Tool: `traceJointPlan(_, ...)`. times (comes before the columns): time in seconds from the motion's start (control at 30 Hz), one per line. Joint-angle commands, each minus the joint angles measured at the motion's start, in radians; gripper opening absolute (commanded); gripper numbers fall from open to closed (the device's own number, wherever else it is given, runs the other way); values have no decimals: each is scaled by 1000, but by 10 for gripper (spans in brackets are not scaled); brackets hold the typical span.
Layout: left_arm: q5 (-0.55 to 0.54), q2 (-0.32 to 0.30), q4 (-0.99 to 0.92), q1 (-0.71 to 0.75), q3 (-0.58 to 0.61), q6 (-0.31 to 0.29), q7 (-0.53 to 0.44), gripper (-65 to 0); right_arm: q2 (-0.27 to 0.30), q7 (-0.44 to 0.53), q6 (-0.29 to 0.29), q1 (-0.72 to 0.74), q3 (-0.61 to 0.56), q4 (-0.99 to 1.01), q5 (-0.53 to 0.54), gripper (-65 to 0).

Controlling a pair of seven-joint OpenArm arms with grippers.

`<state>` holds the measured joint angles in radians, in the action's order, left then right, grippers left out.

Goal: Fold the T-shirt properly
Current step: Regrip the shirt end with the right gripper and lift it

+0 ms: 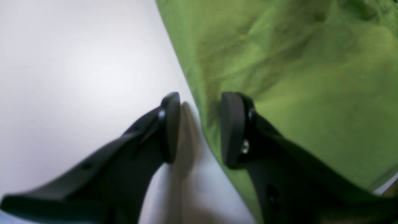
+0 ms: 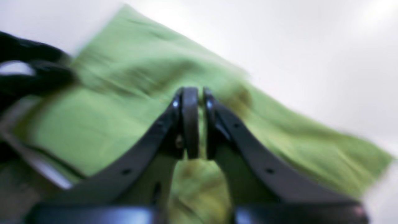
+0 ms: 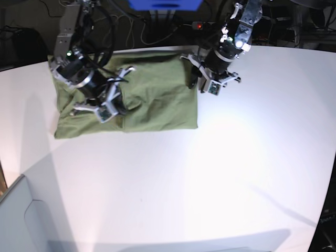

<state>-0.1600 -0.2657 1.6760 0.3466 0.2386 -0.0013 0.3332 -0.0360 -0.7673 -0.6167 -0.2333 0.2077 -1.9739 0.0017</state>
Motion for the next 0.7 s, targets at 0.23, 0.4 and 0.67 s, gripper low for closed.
traceJointPlan(0.23, -5, -1, 13, 2, -2, 1, -4, -439, 15, -25, 48, 41, 272, 54, 10, -171)
traceJointPlan(0.4, -5, -1, 13, 2, 0, 1, -4, -439, 17, -25, 47, 97, 373, 209, 10, -132)
traceJointPlan(0.67, -5, -1, 13, 2, 0, 1, -4, -440, 43, 27, 48, 105, 393, 362, 7, -132)
